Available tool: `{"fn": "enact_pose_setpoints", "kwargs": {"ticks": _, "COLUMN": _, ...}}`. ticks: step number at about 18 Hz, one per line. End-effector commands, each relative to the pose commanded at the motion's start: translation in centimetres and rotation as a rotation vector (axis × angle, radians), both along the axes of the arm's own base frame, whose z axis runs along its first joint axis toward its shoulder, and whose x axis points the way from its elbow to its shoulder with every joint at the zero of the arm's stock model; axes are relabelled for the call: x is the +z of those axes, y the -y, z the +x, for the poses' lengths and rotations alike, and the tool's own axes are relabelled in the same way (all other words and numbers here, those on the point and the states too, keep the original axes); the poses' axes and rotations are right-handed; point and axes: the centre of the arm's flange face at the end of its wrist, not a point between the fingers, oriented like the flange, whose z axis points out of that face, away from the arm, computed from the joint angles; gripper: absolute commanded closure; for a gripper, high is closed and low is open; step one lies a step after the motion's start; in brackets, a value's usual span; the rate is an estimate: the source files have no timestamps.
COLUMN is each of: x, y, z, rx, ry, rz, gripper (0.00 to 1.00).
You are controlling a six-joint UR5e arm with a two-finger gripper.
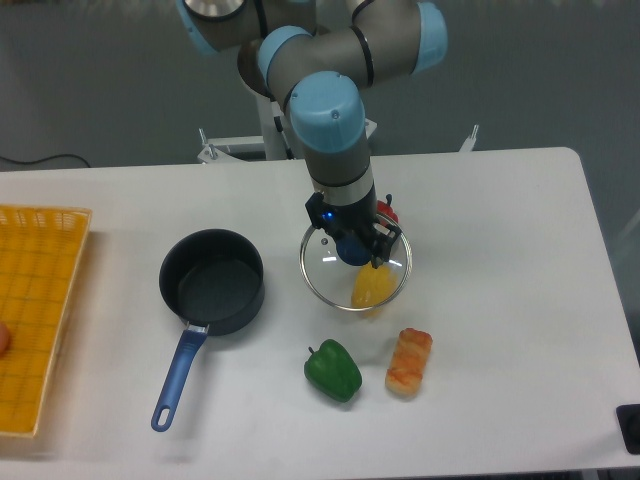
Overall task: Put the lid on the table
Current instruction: 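Lift the glass lid by its blue knob and carry it away from the peppers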
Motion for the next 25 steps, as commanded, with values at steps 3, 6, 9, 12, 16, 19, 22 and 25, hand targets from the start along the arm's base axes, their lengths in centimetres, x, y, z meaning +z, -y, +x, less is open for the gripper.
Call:
{"fn": "enact_pose_setpoints", "kwargs": {"ticks": 3, "x": -0.1, "y": 1.3, "z": -1.7, "rx": -0.003, "ry": 0.0, "rz": -0.005, "gripper": 0.36}}
{"fn": "enact_pose_setpoints", "kwargs": {"ticks": 6, "x": 0.4, "y": 2.9, "z": -4.1, "rx": -0.023, "ry": -0.003, "rz": -0.005, "gripper": 0.36}}
{"fn": "enact_pose_setpoints", "kwargs": {"ticks": 9, "x": 0.7, "y": 4.0, "z": -6.0, "rx": -0.036, "ry": -0.009, "rz": -0.007, "gripper": 0.36}}
{"fn": "enact_pose_setpoints", "kwargs": {"ticks": 12, "x": 0.5, "y": 4.1, "z": -7.3, "rx": -0.038, "ry": -0.007, "rz": -0.004, "gripper": 0.36}}
{"fn": "enact_pose_setpoints", "kwargs": {"ticks": 16, "x": -0.3, "y": 4.6, "z": -8.9, "rx": -0.044, "ry": 0.0, "rz": -0.014, "gripper": 0.36}}
{"fn": "enact_pose_setpoints", "kwargs": {"ticks": 19, "x": -0.7, "y": 5.6, "z": -10.4, "rx": -0.051, "ry": 0.005, "rz": -0.023, "gripper": 0.36}}
{"fn": "enact_pose_setpoints", "kwargs": {"ticks": 22, "x": -1.1, "y": 6.4, "z": -12.0, "rx": -0.066, "ry": 0.008, "rz": -0.031, "gripper": 0.36}}
{"fn": "enact_pose_setpoints", "kwargs": {"ticks": 25, "x": -1.4, "y": 7.2, "z": -14.0, "rx": -0.07, "ry": 0.007, "rz": -0.033, "gripper": 0.36}}
